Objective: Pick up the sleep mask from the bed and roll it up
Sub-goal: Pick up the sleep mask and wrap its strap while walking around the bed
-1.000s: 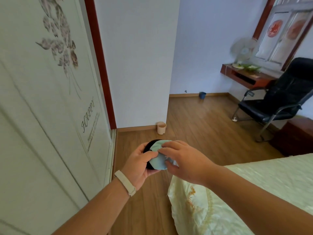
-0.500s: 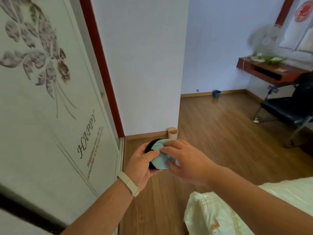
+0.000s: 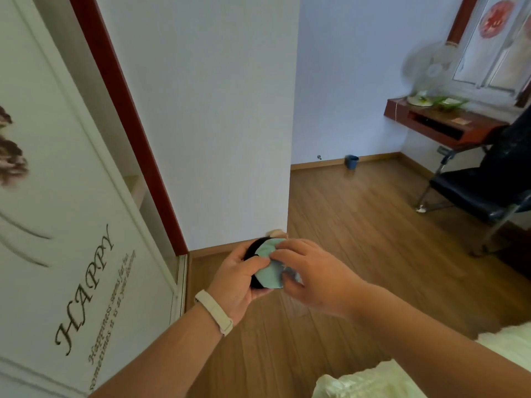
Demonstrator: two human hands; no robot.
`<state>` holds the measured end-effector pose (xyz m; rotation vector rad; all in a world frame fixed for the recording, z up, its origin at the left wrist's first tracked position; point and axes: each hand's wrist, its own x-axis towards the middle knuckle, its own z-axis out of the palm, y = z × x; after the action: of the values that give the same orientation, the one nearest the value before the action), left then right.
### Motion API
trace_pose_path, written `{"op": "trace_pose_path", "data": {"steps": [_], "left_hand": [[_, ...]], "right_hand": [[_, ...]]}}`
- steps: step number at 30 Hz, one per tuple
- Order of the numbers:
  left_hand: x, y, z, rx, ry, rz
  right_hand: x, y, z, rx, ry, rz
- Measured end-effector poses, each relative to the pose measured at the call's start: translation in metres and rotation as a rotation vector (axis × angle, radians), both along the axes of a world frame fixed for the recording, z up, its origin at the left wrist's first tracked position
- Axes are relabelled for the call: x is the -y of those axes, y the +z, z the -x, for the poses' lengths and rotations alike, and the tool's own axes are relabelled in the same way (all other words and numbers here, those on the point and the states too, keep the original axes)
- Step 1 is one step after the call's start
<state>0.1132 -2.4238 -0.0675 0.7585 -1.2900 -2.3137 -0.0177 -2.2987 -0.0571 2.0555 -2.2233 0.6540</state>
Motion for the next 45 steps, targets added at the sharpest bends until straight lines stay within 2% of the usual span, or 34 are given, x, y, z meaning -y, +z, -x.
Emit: {"op": "trace_pose_path", "data": {"steps": [8,14,19,28,34,45], "left_hand": [[0.105,-0.029,0.081,0.03,-0.123,-0.078],[0.202,-0.014,0.14,-0.012,-0.259,-0.075],[0.23,-0.006,0.185,-0.025,-0.36,-0.062],[0.219,-0.008,0.268,-0.004,-0.553,-0.098],[0.195,-0.009,0.329,0.025,-0.602,-0.053],[0.1,0.006,0.497,0.029,-0.772,0.017]], "right_hand": [[0.091,-0.017,0.058,0.011,-0.154,-0.074],[0.173,0.002,0.094,0.016,-0.286,-0.067],[0.197,0.008,0.117,0.01,-0.434,-0.048],[0.178,0.006,0.173,0.01,-0.613,-0.097],[0.156,-0.004,0.225,0.029,-0.681,-0.071],[0.059,0.005,0.361,0.05,-0.893,0.017]]}}
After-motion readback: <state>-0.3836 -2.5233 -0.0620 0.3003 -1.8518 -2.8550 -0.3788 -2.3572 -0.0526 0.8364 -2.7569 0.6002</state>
